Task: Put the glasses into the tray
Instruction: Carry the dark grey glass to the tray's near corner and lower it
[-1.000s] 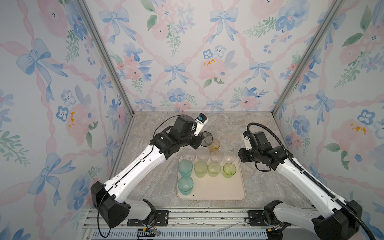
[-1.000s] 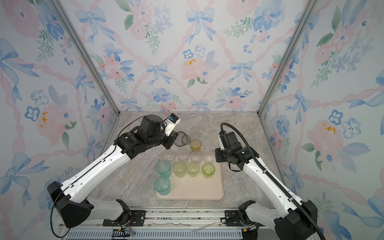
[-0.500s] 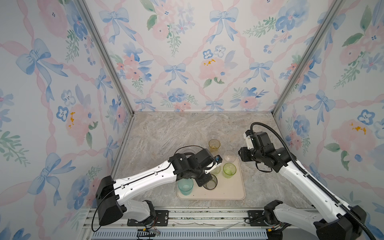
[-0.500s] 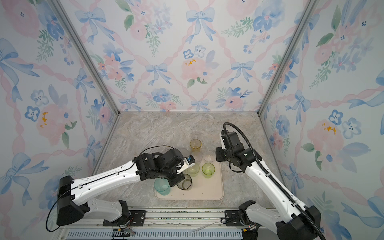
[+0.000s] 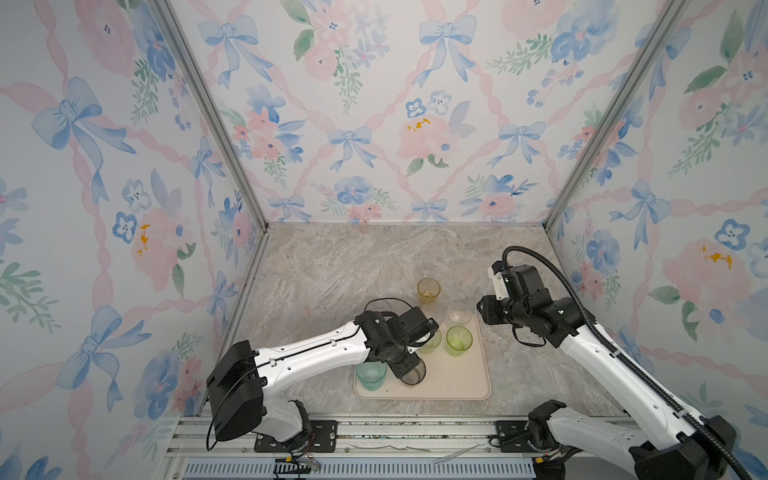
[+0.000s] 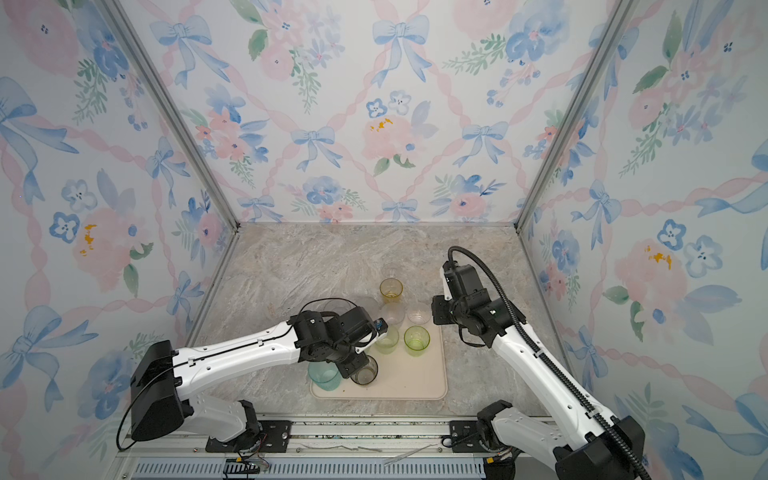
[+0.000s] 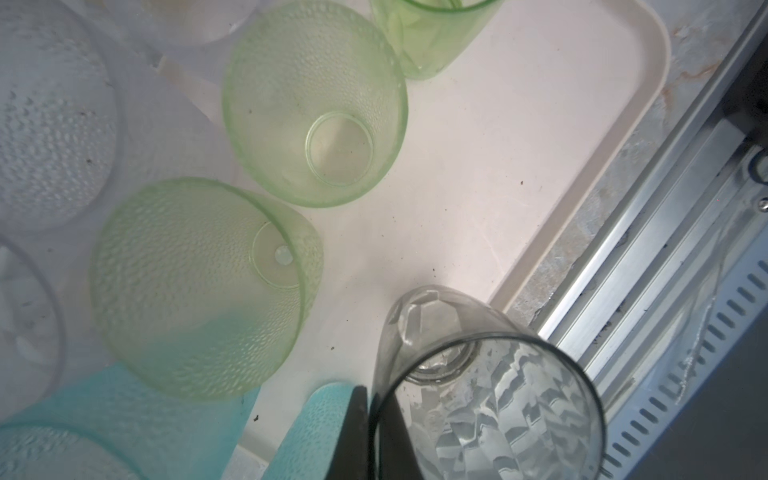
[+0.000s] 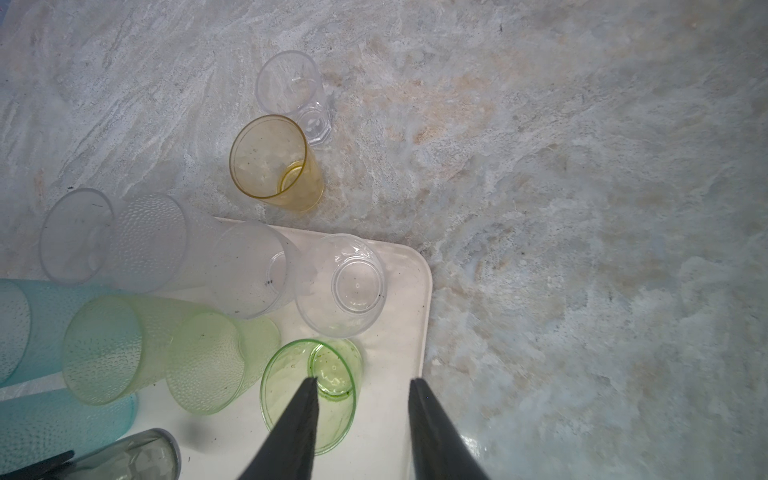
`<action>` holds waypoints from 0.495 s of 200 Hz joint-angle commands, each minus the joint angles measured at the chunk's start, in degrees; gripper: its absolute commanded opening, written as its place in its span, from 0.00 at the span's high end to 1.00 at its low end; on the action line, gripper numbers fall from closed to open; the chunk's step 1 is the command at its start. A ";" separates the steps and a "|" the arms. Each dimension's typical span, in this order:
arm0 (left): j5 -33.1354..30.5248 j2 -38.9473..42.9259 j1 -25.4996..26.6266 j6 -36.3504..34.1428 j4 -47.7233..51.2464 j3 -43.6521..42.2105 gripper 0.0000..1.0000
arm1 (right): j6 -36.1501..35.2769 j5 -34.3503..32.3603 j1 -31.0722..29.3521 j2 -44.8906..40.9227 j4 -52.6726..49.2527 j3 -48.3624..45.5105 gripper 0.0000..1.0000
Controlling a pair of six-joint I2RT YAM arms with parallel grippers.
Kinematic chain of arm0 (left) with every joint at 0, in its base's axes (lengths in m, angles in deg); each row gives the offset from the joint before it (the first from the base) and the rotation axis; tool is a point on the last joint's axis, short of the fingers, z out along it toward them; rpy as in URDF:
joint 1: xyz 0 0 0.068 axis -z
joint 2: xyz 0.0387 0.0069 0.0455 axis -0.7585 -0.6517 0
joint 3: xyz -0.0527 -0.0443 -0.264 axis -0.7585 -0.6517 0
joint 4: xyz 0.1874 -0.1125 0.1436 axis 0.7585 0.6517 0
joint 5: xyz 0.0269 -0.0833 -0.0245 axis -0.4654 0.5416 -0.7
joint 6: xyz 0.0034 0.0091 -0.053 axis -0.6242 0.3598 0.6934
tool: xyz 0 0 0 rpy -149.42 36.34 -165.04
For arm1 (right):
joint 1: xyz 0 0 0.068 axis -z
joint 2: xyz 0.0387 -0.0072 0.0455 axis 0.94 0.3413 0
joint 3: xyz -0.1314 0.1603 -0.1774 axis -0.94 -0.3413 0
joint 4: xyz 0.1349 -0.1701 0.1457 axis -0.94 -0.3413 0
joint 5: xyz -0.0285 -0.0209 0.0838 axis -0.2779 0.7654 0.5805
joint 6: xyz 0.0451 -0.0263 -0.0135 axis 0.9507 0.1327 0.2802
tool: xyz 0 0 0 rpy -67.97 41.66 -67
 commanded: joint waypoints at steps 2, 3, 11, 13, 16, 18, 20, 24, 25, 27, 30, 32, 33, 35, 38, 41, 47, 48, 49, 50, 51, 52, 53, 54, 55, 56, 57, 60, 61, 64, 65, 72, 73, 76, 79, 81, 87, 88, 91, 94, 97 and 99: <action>-0.76 -0.87 0.04 0.98 -1.31 -1.21 0.96 | 0.25 0.97 -0.04 0.50 0.10 -0.53 0.60; -0.79 -0.93 0.04 0.93 -1.33 -1.21 0.96 | 0.22 0.98 -0.08 0.55 0.10 -0.53 0.60; -0.89 -1.40 0.00 0.89 -1.49 -1.15 0.96 | 0.14 1.11 -0.07 0.81 0.10 -0.54 0.60; -0.88 -1.54 -0.01 0.89 -1.56 -1.20 0.96 | 0.12 1.17 -0.07 0.85 0.12 -0.54 0.60; -0.98 -1.73 0.04 0.82 -1.68 -1.21 0.96 | 0.11 1.24 -0.09 1.01 0.10 -0.56 0.60; -0.97 -1.80 0.05 0.81 -1.74 -1.21 0.96 | 0.07 1.29 -0.18 1.03 0.14 -0.61 0.60; -0.92 -1.86 0.05 0.80 -1.82 -1.21 0.96 | 0.08 1.33 -0.14 1.11 0.17 -0.62 0.60; -0.98 -2.01 0.03 0.80 -1.91 -1.21 0.96 | 0.03 1.27 -0.13 1.21 0.20 -0.63 0.60; -1.03 -2.08 0.04 0.80 -1.98 -1.26 0.96 | 0.02 1.30 -0.17 1.22 0.19 -0.67 0.60; -1.04 -2.17 0.00 0.80 -2.03 -1.23 0.96 | 0.07 1.40 -0.14 1.26 0.19 -0.70 0.60; -1.12 -2.34 -0.08 0.74 -2.13 -1.34 0.96 | 0.03 1.42 -0.17 1.36 0.19 -0.71 0.60; -1.16 -2.32 -0.05 0.72 -2.25 -1.38 0.96 | 0.02 1.42 -0.18 1.45 0.23 -0.71 0.60; -1.12 -2.41 -0.09 0.72 -2.28 -1.43 0.96 | 0.02 1.43 -0.16 1.42 0.25 -0.76 0.60; -1.20 -2.52 0.02 0.71 -2.37 -1.40 0.96 | 0.02 1.43 -0.13 1.40 0.27 -0.75 0.60; -1.27 -2.58 0.02 0.71 -2.45 -1.53 0.96 | 0.02 1.43 -0.13 1.48 0.28 -0.83 0.60; -1.41 -2.79 -0.06 0.71 -2.55 -1.57 0.96 | 0.02 1.43 -0.13 1.50 0.32 -0.89 0.60; -1.55 -3.00 -0.07 0.71 -2.57 -1.62 0.96 | 0.02 1.38 -0.13 1.48 0.36 -0.98 0.60; -1.58 -3.05 -0.01 0.71 -2.57 -1.60 0.96 | 0.02 1.40 -0.17 1.48 0.36 -1.02 0.60; -1.64 -3.12 0.02 0.71 -2.57 -1.62 0.96 | 0.07 1.37 -0.15 1.48 0.36 -1.04 0.60; -1.67 -3.16 -0.01 0.71 -2.58 -1.60 0.96 | 0.09 1.40 -0.14 1.48 0.45 -1.10 0.60; -1.68 -3.27 -0.02 0.71 -2.58 -1.58 0.96 | 0.06 1.41 -0.18 1.48 0.45 -1.08 0.60; -1.69 -3.32 0.01 0.71 -2.58 -1.62 0.96 | 0.04 1.42 -0.20 1.48 0.45 -1.07 0.60; -1.74 -3.35 -0.01 0.76 -2.58 -1.64 0.96 | 0.03 1.42 -0.16 1.48 0.49 -1.07 0.60; -1.71 -3.36 -0.03 0.74 -2.62 -1.64 0.96 | 0.03 1.42 -0.19 1.48 0.47 -1.07 0.60; -1.70 -3.41 -0.03 0.72 -2.60 -1.61 0.96 | 0.07 1.42 -0.16 1.48 0.46 -1.11 0.60; -1.70 -3.48 -0.04 0.72 -2.63 -1.63 0.96 | 0.05 1.43 -0.19 1.53 0.45 -1.18 0.60; -1.74 -3.51 -0.04 0.72 -2.65 -1.64 0.96 | 0.03 1.43 -0.16 1.50 0.45 -1.17 0.60; -1.77 -3.63 0.01 0.64 -2.65 -1.67 0.96 | -0.04 1.39 -0.14 1.49 0.45 -1.19 0.60; -1.77 -3.68 -0.02 0.63 -2.66 -1.66 0.96 | -0.01 1.41 -0.14 1.48 0.45 -1.17 0.60; -1.78 -3.83 -0.06 0.63 -2.66 -1.69 0.96 | -0.05 1.36 -0.14 1.57 0.45 -1.20 0.60; -1.74 -3.86 -0.09 0.58 -2.66 -1.67 0.96 | -0.06 1.35 -0.18 1.57 0.45 -1.18 0.60; -1.92 -4.12 -0.12 0.54 -2.71 -1.79 0.96 | -0.11 1.34 -0.13 1.65 0.38 -1.10 0.60; -2.03 -4.14 -0.12 0.58 -2.69 -1.76 0.96 | -0.13 1.29 -0.13 1.65 0.37 -1.08 0.60; -2.23 -4.20 -0.09 0.54 -2.69 -1.81 0.96 | -0.15 1.26 -0.13 1.77 0.36 -1.02 0.60; -2.46 -4.39 -0.05 0.58 -2.66 -1.85 0.96 | -0.20 1.25 -0.15 1.80 0.36 -1.04 0.60; -2.59 -4.46 -0.13 0.55 -2.66 -1.86 0.96 | -0.21 1.23 -0.18 1.83 0.36 -1.06 0.60; -2.80 -4.62 -0.13 0.54 -2.60 -1.93 0.96 | -0.24 1.21 -0.15 1.92 0.36 -1.07 0.60; -2.86 -4.61 -0.21 0.54 -2.59 -1.97 0.96 | -0.19 1.27 -0.18 1.97 0.36 -1.07 0.60; -2.88 -4.65 -0.25 0.54 -2.65 -2.08 0.96 | -0.21 1.27 -0.17 1.98 0.36 -1.07 0.60; -2.94 -4.70 -0.27 0.54 -2.66 -2.08 0.95 | -0.24 1.33 -0.21 1.98 0.36 -1.04 0.60; -2.93 -4.72 -0.30 0.54 -2.67 -2.09 0.95 | -0.31 1.34 -0.15 2.13 0.36 -1.04 0.60; -3.06 -4.74 -0.30 0.58 -2.69 -2.09 0.95 | -0.32 1.34 -0.18 2.11 0.36 -1.06 0.60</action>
